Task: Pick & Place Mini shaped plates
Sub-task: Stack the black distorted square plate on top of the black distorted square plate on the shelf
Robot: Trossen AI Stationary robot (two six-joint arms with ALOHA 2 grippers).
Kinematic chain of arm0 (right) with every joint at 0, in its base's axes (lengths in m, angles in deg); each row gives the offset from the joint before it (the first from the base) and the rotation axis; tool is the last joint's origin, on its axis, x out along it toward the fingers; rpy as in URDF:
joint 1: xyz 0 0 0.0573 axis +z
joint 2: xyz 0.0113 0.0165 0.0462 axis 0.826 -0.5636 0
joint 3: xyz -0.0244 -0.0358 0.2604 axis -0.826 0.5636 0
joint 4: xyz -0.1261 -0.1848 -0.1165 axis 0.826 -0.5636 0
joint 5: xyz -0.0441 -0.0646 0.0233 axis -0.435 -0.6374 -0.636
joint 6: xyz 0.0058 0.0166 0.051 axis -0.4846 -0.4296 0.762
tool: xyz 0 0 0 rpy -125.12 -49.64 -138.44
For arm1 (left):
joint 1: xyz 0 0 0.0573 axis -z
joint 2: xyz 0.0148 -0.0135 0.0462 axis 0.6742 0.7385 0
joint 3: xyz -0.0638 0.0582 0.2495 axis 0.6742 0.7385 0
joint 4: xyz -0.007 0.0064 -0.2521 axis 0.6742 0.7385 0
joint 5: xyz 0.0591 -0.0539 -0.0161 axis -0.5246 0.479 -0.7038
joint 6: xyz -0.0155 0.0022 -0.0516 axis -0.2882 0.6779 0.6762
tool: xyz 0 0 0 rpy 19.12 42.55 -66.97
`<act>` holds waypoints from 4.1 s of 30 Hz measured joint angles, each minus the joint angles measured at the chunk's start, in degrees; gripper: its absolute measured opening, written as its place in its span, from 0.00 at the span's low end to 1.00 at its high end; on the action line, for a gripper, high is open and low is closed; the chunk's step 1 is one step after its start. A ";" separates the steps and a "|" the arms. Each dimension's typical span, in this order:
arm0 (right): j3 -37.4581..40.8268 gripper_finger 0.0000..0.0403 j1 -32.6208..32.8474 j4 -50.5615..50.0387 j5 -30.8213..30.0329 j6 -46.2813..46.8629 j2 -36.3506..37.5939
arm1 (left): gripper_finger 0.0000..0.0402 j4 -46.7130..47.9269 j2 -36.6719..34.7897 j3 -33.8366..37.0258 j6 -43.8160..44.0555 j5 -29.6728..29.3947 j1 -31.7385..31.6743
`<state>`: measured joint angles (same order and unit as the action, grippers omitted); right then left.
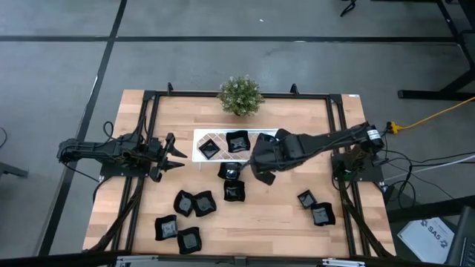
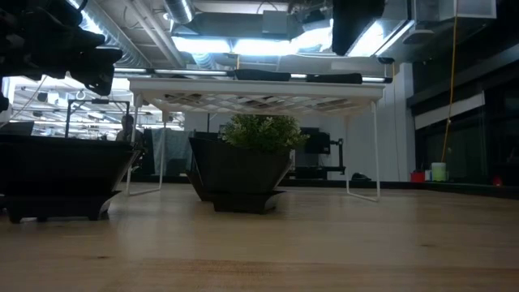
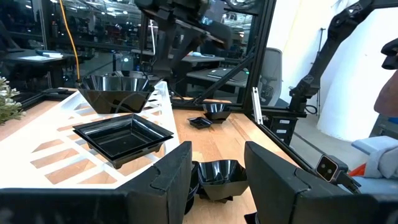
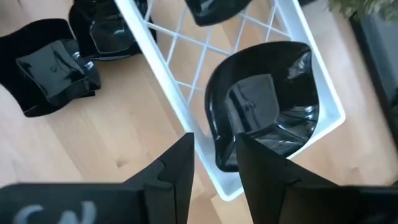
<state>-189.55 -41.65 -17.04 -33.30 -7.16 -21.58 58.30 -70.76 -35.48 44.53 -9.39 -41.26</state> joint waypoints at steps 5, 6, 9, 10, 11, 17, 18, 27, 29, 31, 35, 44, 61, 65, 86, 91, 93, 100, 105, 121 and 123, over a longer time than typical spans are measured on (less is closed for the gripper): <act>0.00 0.30 4.66 0.00 -5.58 0.00 0.00 | 0.36 -0.01 -0.01 0.00 0.00 0.00 -0.01; 0.00 0.30 5.88 0.01 -6.95 0.00 -0.06 | 0.36 -0.01 -0.01 0.00 0.00 0.00 0.00; 0.01 0.30 9.59 0.08 -11.21 0.00 -0.49 | 0.36 0.00 -0.01 -0.01 0.00 -0.01 0.01; 0.05 0.30 10.71 0.34 -12.40 0.00 -0.83 | 0.36 0.01 -0.01 0.01 0.00 0.00 0.01; 0.07 0.30 11.81 0.66 -13.67 0.00 -1.32 | 0.36 0.01 0.00 0.01 0.00 0.00 0.01; 0.17 0.30 17.49 4.09 -18.36 -3.26 -5.55 | 0.36 -0.01 0.00 0.01 0.01 -0.01 0.01; 0.17 0.30 18.17 5.62 -18.81 -4.49 -6.33 | 0.36 0.00 -0.02 0.00 0.02 0.00 -0.01; 0.17 0.30 21.82 16.72 -19.94 -13.27 -13.09 | 0.36 -0.01 0.00 0.00 0.01 -0.02 0.00; 0.17 0.30 22.19 17.43 -19.94 -13.40 -14.12 | 0.36 -0.01 -0.02 0.01 0.00 -0.01 0.01; 0.17 0.30 22.33 18.05 -19.87 -13.08 -15.04 | 0.36 -0.01 -0.01 0.01 0.00 -0.02 0.00; 0.17 0.30 22.47 20.56 -20.02 -12.50 -17.12 | 0.36 -0.01 -0.01 -0.01 0.02 -0.02 0.01; 0.15 0.30 22.47 28.51 -19.73 -21.79 -21.07 | 0.36 0.01 0.00 0.00 0.00 -0.01 0.00; 0.15 0.30 18.97 37.46 -14.15 -28.39 -23.62 | 0.36 -0.01 0.00 0.01 0.00 0.00 -0.01; 0.15 0.30 17.68 38.27 -14.19 -28.01 -24.26 | 0.36 -0.01 0.00 -0.01 0.00 -0.01 -0.01; 0.17 0.29 14.55 40.63 -9.67 -26.77 -26.27 | 0.36 0.01 0.00 -0.01 0.00 0.00 0.00; 0.17 0.22 14.63 40.76 -9.58 -25.82 -26.32 | 0.36 0.01 0.00 0.01 0.00 -0.02 -0.01; 0.17 0.17 14.57 40.74 -9.58 -25.21 -26.32 | 0.36 0.01 -0.02 0.01 0.00 0.00 0.01; 0.17 0.01 14.56 40.76 -9.65 -25.26 -26.32 | 0.36 0.01 0.00 -0.01 0.00 0.00 -0.01; 0.17 0.03 14.56 40.63 -10.69 -26.09 -26.32 | 0.36 0.00 -0.01 0.00 0.01 0.00 0.00; 0.15 0.01 15.06 40.13 -10.69 -28.87 -21.07 | 0.36 0.01 -0.02 0.00 0.00 0.00 0.00; 0.15 0.01 15.28 40.13 -10.63 -29.94 -20.01 | 0.36 0.01 -0.02 -0.01 0.00 -0.01 0.00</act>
<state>-189.40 -26.37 23.09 -43.93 -37.09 -41.59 58.31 -70.78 -35.48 44.53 -9.40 -41.26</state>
